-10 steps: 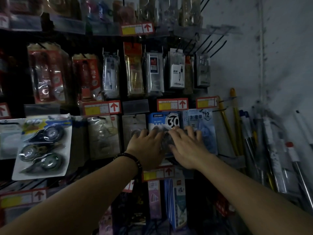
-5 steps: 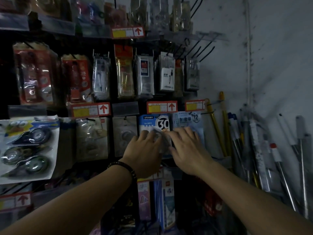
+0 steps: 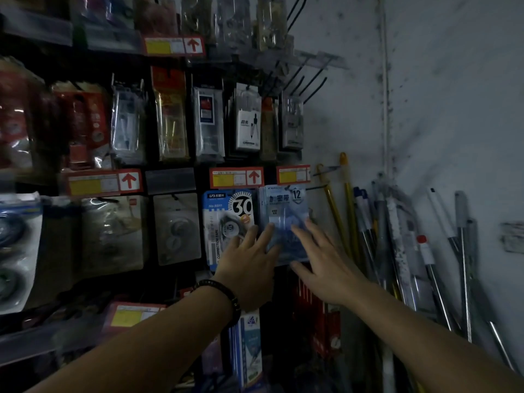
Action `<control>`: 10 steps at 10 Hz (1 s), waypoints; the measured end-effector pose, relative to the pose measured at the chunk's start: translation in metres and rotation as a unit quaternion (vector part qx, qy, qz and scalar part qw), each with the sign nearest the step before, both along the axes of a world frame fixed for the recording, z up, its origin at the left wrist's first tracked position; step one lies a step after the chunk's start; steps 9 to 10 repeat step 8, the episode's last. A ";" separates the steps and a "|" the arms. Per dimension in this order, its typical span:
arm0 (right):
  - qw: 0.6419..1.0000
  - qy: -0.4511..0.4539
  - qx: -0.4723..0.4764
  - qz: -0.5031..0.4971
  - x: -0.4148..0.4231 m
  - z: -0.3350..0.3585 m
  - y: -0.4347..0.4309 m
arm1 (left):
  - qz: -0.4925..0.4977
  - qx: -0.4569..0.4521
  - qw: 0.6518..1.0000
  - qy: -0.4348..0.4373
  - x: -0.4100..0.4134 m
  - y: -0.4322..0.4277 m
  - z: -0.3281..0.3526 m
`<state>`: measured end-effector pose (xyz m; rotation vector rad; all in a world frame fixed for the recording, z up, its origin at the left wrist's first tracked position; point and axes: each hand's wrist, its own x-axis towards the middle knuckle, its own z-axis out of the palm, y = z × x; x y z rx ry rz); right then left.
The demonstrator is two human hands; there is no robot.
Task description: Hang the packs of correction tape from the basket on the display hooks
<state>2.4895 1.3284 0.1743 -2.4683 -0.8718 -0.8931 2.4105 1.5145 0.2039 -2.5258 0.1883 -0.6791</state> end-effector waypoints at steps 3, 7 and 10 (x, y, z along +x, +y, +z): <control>0.999 0.041 0.017 0.032 0.037 0.005 0.020 | 0.024 -0.012 0.999 -0.022 0.031 0.007 0.009; 0.998 0.055 0.015 0.019 0.037 0.017 0.021 | 0.007 -0.055 0.998 -0.015 0.029 0.007 0.014; 0.999 0.040 0.010 -0.012 0.022 0.020 0.019 | -0.010 -0.065 0.997 -0.029 0.017 0.010 0.017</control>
